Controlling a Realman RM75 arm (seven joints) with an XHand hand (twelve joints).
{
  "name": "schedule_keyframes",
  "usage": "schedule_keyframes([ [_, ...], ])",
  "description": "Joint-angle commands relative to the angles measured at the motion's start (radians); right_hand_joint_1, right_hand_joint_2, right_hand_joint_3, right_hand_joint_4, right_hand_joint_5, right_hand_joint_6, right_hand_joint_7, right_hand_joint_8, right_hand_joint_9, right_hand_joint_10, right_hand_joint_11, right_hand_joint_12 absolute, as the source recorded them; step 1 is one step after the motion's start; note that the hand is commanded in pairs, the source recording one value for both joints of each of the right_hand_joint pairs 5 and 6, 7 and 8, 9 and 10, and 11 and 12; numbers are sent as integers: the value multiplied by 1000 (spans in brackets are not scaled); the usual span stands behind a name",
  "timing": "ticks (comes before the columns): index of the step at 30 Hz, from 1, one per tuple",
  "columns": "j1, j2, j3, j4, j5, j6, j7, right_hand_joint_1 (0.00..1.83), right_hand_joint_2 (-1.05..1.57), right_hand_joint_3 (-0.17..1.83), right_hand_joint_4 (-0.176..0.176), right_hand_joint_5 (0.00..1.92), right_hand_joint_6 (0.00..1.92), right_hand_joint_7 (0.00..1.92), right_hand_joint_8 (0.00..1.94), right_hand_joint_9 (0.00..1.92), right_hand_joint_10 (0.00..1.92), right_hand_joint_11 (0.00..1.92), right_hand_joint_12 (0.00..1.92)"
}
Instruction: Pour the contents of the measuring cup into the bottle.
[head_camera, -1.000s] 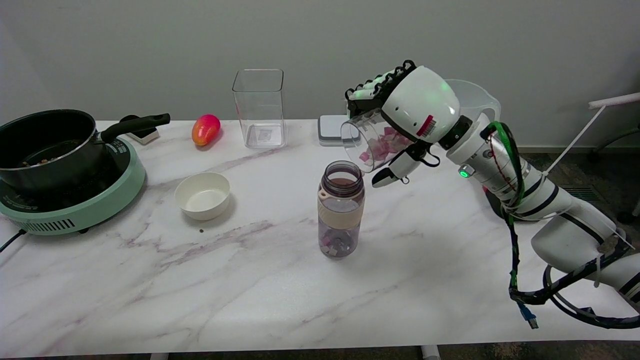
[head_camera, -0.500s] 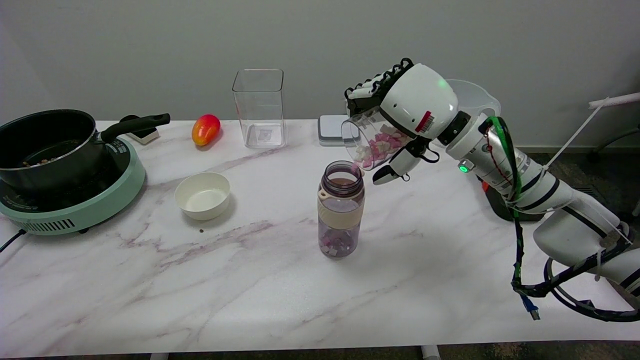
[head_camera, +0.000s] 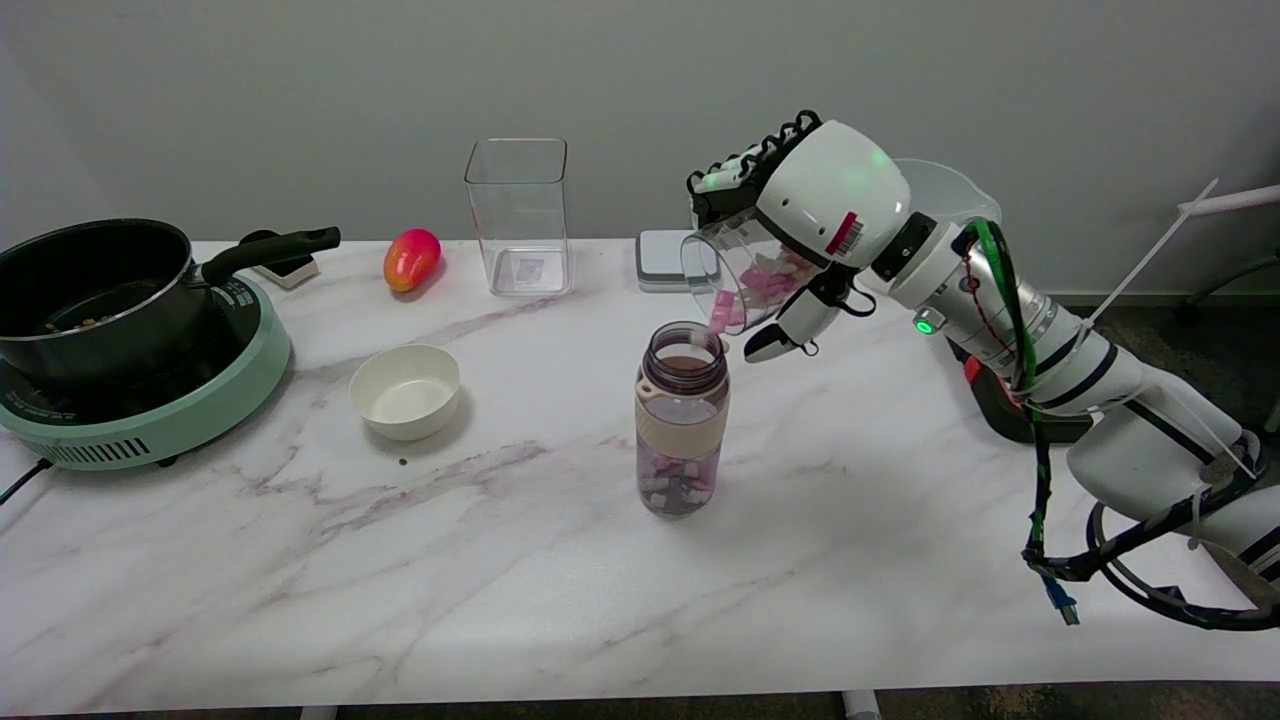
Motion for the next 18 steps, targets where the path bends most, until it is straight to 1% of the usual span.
schedule_keyframes([
  [1,25,6,16,14,-84,-15,50,1287,1430,300,0,1651,1651,1625,1625,1568,1568,1342,1342],
  [5,27,8,28,21,-118,-16,70,1285,1436,300,0,1662,1662,1627,1627,1570,1570,1344,1344],
  [18,27,11,26,23,-120,-16,79,1274,1458,290,0,1678,1678,1634,1634,1577,1577,1351,1351],
])
